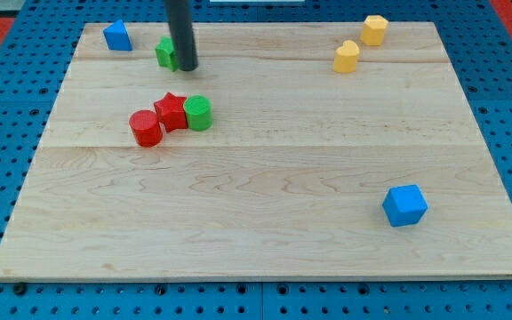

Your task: Move the green circle above the blue cube

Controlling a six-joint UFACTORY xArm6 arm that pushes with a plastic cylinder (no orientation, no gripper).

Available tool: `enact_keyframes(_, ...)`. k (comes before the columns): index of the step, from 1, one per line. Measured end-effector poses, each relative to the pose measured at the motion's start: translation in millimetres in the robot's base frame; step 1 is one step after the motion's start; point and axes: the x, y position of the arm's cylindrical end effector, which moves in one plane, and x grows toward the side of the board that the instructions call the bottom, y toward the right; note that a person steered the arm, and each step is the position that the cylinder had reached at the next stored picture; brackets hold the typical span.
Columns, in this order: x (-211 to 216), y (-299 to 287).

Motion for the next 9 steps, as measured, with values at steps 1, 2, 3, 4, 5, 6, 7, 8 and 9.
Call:
enact_keyframes(1, 50.9, 29.6)
enact_keyframes(2, 76.6, 29.6)
enact_keyframes(3, 74.8, 7.5)
enact_keyframes(4, 64.8, 6.2)
enact_keyframes(5, 61.7, -36.3)
enact_keyframes(6, 62.1, -57.0)
enact_keyframes(7, 79.6, 15.1)
enact_keyframes(8, 97.5, 49.5)
enact_keyframes(9, 69.4, 15.9)
